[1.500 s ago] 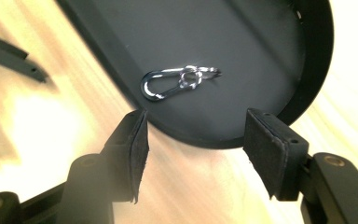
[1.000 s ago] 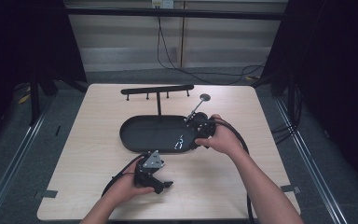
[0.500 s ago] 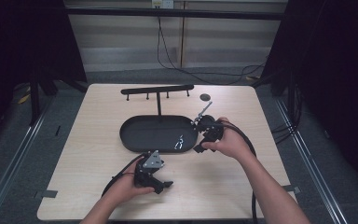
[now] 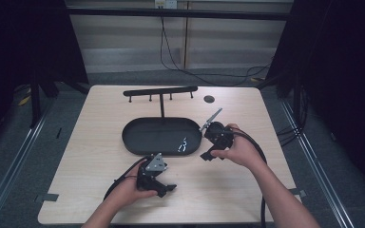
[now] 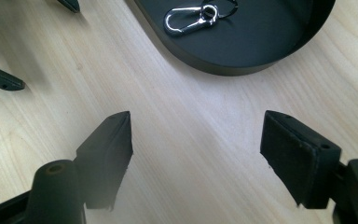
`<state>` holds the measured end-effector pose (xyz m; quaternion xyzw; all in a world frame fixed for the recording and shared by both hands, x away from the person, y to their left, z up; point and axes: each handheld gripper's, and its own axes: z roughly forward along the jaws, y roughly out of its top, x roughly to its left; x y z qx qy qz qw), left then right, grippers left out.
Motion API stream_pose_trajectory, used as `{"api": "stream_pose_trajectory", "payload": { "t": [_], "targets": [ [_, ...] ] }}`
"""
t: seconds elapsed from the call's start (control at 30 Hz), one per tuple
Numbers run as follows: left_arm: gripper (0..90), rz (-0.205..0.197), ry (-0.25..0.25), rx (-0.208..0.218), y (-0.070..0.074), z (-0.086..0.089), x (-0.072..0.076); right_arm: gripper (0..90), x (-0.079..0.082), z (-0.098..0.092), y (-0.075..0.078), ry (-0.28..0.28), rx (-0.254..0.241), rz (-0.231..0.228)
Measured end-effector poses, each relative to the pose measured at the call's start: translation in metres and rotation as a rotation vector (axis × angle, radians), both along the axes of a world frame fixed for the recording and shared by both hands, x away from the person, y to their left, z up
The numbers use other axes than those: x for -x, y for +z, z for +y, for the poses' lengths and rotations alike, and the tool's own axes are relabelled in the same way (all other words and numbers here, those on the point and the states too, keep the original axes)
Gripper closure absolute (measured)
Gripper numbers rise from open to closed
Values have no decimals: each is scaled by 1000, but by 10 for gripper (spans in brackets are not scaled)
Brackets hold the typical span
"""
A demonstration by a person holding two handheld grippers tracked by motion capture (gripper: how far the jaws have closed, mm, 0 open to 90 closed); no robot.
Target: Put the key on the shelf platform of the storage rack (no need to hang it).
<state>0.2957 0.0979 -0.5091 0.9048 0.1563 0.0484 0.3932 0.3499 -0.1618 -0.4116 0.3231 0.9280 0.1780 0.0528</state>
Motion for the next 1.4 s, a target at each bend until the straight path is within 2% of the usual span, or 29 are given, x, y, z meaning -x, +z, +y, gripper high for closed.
{"api": "stream_pose_trajectory", "payload": {
  "t": [0.5, 0.6, 0.7, 1.07, 1.4],
  "targets": [
    [144, 0, 0, 0, 0, 0, 0, 252, 12, -14, -2, -8, -3, 3],
    [144, -1, 0, 0, 0, 0, 0, 252, 17, -20, -3, -2, 18, 1],
    [143, 0, 0, 1, 0, 0, 0, 253, 20, -24, -4, -3, 15, -6],
    [143, 0, 0, 0, 0, 0, 0, 252, 29, -37, -12, -12, 25, 14],
    [143, 0, 1, 0, 0, 0, 0, 253, 36, -42, -14, -13, 3, 9]
  ]
}}
